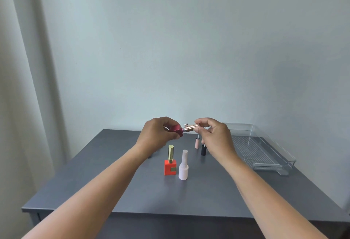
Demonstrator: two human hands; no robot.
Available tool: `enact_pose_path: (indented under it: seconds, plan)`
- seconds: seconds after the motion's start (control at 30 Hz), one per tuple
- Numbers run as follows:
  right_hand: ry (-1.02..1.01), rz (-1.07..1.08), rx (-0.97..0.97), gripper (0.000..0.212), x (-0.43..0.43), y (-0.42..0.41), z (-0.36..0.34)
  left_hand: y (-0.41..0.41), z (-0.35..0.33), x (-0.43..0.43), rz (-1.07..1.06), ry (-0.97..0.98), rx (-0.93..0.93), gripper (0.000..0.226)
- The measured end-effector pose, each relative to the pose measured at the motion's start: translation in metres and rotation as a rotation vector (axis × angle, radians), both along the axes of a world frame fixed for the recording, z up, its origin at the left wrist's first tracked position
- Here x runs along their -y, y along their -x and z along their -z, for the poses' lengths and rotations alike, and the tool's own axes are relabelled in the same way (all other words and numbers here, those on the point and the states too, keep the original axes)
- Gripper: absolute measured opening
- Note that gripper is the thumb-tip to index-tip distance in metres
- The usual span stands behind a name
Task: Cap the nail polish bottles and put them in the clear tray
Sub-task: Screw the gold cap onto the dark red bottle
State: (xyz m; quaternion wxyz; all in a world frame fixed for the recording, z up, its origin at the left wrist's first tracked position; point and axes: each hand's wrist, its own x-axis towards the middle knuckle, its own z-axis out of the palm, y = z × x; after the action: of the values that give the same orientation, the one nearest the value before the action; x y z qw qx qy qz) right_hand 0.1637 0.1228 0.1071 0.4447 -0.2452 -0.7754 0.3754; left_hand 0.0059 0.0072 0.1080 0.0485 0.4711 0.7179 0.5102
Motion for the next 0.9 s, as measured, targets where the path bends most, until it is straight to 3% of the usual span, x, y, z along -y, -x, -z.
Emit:
enact_pose_path:
  seconds: [0.13,0.3,0.43,0.63,0.8,0.83,0.9]
  plan:
    - [-0.013,0.009,0.018,0.006,-0.002,0.0,-0.001,-0.003,-0.002,0.002,-0.001,-0.019,0.006,0.025]
    - [-0.016,0.021,0.127,0.037,-0.004,-0.002,-0.001,-0.007,-0.002,0.004,0.019,-0.012,0.032,0.026]
    - [0.003,-0.047,0.129,0.01,-0.007,-0.001,-0.001,-0.006,-0.001,0.004,0.047,0.023,0.095,0.027]
    - [-0.008,-0.098,0.084,0.025,-0.01,-0.003,0.002,-0.004,0.001,0.004,0.149,0.074,0.198,0.026]
    - [0.04,-0.119,0.043,0.008,-0.014,-0.004,0.001,-0.003,0.0,0.004,0.165,0.025,0.256,0.028]
    - [0.042,-0.118,0.049,0.01,-0.014,-0.004,0.0,-0.004,0.0,0.004,0.165,0.005,0.256,0.027]
    - [0.031,-0.095,0.081,0.033,-0.015,-0.004,0.001,-0.005,-0.002,0.004,0.169,-0.018,0.239,0.027]
